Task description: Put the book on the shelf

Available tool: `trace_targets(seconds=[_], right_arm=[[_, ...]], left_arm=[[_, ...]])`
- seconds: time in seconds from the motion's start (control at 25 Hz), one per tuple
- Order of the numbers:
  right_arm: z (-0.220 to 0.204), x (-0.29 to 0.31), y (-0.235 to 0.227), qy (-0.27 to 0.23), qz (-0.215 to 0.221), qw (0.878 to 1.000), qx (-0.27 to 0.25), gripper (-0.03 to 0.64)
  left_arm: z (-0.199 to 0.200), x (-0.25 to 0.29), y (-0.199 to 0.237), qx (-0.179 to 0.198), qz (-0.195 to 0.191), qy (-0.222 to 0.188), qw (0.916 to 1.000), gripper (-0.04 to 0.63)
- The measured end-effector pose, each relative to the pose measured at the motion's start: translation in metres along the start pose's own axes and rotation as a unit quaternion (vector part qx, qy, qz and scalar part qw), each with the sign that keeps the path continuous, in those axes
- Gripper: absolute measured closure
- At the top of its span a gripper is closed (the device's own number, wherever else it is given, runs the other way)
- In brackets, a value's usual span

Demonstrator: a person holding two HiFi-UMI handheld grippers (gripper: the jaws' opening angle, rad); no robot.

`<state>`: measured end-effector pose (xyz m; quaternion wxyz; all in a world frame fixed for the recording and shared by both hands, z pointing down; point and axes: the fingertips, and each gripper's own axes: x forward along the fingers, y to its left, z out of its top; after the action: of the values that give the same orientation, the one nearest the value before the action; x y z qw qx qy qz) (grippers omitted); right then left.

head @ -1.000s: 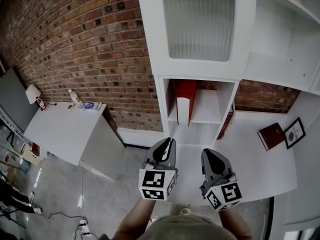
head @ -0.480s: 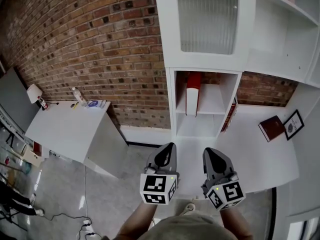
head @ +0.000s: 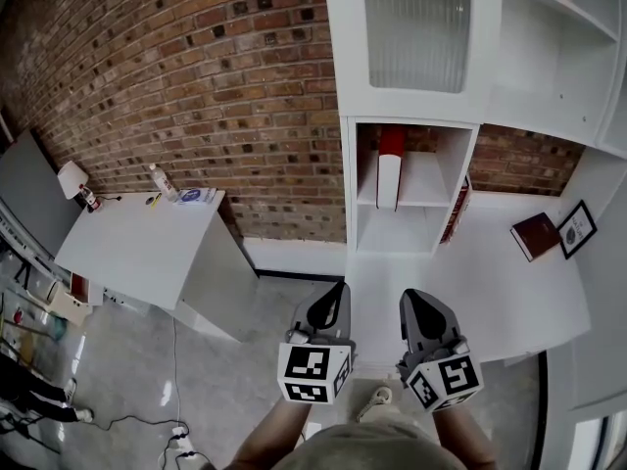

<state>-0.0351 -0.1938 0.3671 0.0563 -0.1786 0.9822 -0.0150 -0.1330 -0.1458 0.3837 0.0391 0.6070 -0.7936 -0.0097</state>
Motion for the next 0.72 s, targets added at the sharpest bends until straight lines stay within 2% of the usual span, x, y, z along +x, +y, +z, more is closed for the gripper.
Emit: trace_targets(seconds=[0.72], right_arm=[[-0.005,-0.049,0.041,0.019,0.000,1.000,-0.014,0.611]], left_arm=[[-0.015,-0.050,-0.027,-0.021,-0.026,0.009,0.9994,0.586]])
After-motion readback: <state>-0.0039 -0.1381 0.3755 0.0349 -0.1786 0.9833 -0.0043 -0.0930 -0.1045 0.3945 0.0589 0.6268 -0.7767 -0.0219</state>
